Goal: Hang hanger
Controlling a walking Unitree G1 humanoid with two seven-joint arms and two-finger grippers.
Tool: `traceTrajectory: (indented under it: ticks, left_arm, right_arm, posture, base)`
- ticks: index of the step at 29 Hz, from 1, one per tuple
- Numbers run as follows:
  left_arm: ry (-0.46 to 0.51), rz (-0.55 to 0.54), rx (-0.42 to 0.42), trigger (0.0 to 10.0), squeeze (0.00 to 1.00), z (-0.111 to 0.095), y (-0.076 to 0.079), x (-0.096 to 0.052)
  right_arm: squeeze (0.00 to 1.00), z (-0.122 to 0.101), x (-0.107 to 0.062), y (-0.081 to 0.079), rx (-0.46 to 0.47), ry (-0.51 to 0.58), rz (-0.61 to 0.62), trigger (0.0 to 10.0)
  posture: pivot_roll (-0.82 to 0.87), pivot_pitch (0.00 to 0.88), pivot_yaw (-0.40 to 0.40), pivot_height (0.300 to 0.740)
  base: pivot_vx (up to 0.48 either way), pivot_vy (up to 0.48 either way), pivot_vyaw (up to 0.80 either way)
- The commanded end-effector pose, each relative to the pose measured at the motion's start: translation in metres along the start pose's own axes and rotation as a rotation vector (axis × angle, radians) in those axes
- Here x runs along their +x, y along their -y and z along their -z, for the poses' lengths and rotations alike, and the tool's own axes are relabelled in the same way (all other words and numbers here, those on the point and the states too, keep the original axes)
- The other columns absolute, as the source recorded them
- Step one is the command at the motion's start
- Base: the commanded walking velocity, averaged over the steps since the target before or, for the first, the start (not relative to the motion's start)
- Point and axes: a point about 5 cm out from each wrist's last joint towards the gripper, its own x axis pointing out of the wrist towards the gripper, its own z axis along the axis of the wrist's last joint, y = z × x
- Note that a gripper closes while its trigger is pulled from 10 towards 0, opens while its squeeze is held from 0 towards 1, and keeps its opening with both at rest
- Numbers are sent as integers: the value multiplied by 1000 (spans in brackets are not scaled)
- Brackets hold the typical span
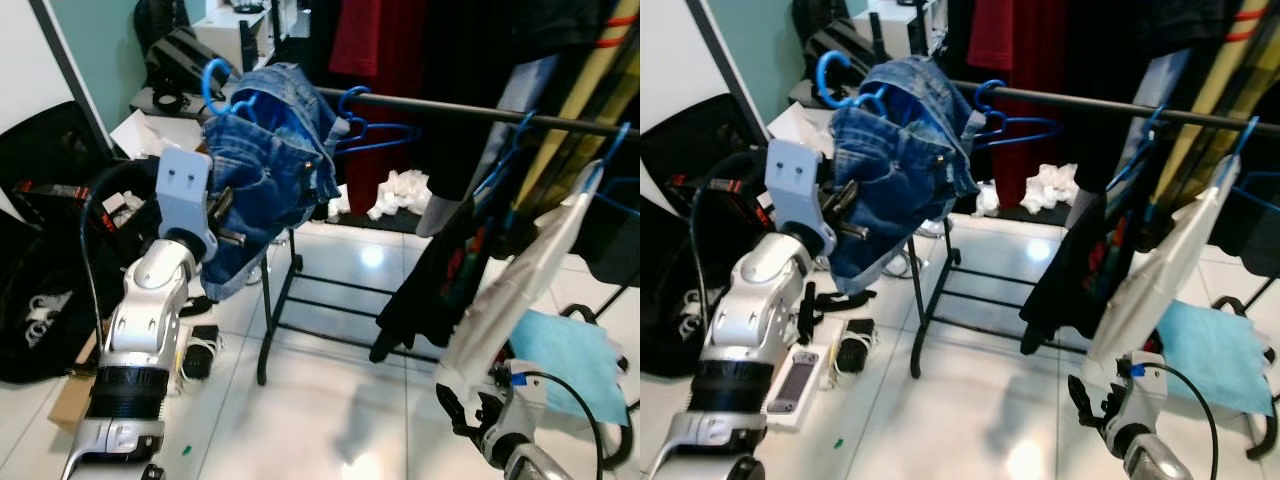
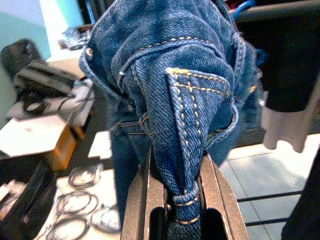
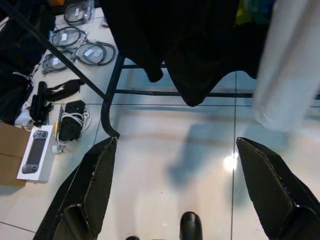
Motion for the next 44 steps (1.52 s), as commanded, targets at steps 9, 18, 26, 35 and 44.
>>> traceTrajectory:
  ticks: [9, 18, 26, 35, 44]
  left_arm:
    - [115, 1, -51, 10000, 0, -19, -28, -8]
    - [187, 364, -216, 10000, 0, -41, -74, -57]
    - [154, 666, -297, 10000, 0, -49, -71, -92]
    - [-3, 829, -339, 10000, 0, -23, -34, -101]
    - [-95, 562, -331, 10000, 0, 16, -10, -67]
  right_arm:
    - [0, 13, -4, 3, 24, -6, -6, 10000]
    - [0, 18, -6, 5, 94, 21, -62, 10000]
    - [0, 19, -5, 5, 93, 21, -72, 10000]
    - [0, 20, -4, 5, 95, 21, -87, 10000]
    - [0, 20, -3, 5, 96, 14, -84, 10000]
  posture:
    - [-106, 104, 38, 740]
    - [-109, 104, 27, 740]
    - [-108, 106, 26, 740]
    - [-106, 104, 27, 740]
    - [-116, 100, 36, 740]
  base:
    - [98, 0, 0]
    - [0, 0, 0]
    - [0, 0, 0]
    - [0, 0, 0]
    - [0, 0, -711]
